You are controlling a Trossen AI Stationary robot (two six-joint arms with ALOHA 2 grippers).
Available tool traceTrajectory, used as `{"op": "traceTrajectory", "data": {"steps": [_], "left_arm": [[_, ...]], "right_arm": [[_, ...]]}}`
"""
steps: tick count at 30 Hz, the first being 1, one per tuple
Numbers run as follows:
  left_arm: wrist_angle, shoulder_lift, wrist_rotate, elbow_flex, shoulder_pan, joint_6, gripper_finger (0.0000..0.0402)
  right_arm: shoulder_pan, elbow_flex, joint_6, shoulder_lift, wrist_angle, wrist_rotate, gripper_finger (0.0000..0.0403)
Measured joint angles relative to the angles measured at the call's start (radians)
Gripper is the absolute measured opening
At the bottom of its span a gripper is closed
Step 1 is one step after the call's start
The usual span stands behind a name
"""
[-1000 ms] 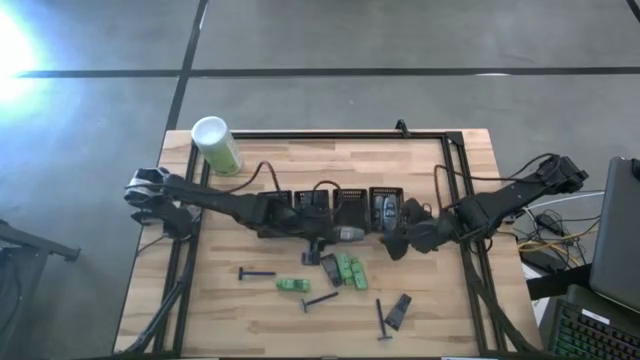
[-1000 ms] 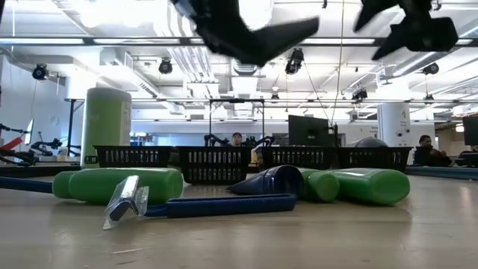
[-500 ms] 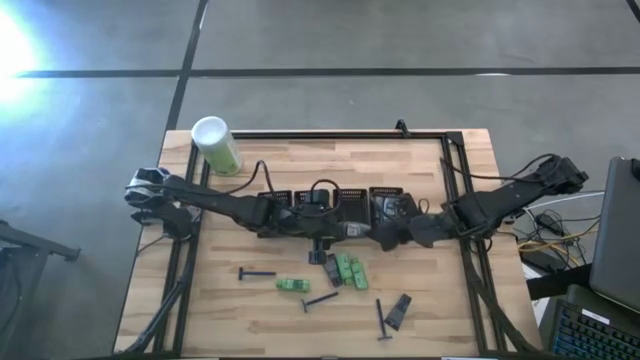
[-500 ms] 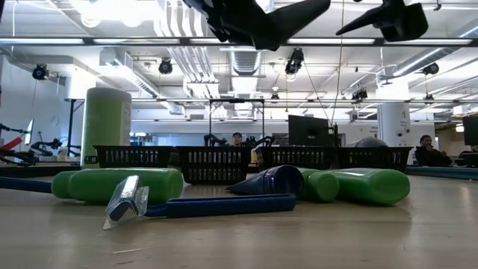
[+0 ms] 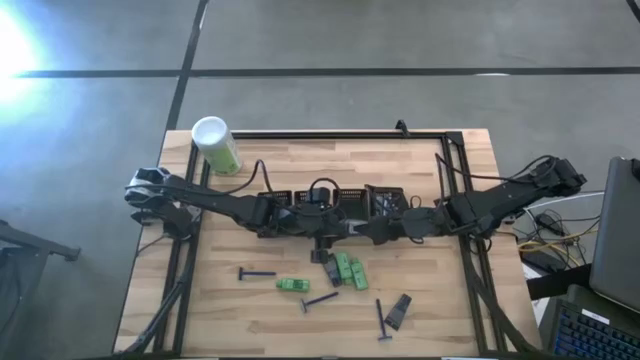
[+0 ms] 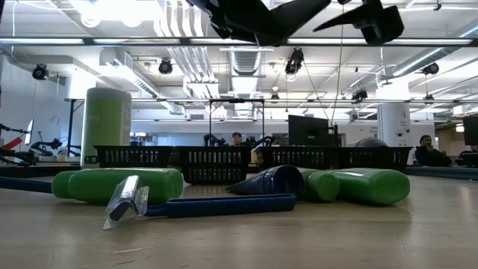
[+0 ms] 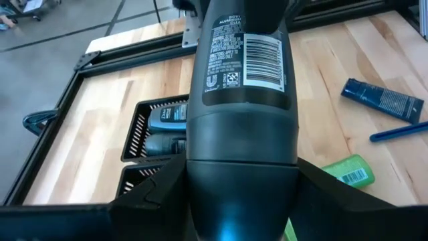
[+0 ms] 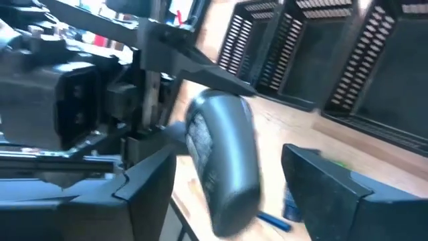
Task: Pick & Place Travel size toiletries
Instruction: Put the gray deodorant into the right black basket
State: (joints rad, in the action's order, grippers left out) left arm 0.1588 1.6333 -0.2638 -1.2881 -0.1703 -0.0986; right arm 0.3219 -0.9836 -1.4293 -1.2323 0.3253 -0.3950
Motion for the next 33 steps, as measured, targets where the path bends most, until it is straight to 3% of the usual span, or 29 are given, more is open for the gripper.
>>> {"op": "traceTrajectory", "data": {"steps": [15, 24, 27, 33], "left_arm": [[-0.012, 0.001, -0.003, 0.0, -0.001, -0.008, 0.0197], [-0.01, 0.001, -0.016, 0.0, -0.002, -0.034, 0.0197], [-0.01, 0.001, -0.018, 0.0, -0.001, -0.034, 0.0197], [-0.027, 0.001, -0.025, 0.0, 0.0, -0.033, 0.0197]], "right_arm": [[-0.017, 0.0, 0.007, -0.026, -0.035, 0.008, 0.0201], [-0.018, 0.0, -0.004, -0.031, -0.044, 0.034, 0.0141], [-0.019, 0.0, -0.007, -0.031, -0.044, 0.03, 0.015], [-0.023, 0.0, 0.019, -0.032, -0.048, 0.03, 0.0225]]}}
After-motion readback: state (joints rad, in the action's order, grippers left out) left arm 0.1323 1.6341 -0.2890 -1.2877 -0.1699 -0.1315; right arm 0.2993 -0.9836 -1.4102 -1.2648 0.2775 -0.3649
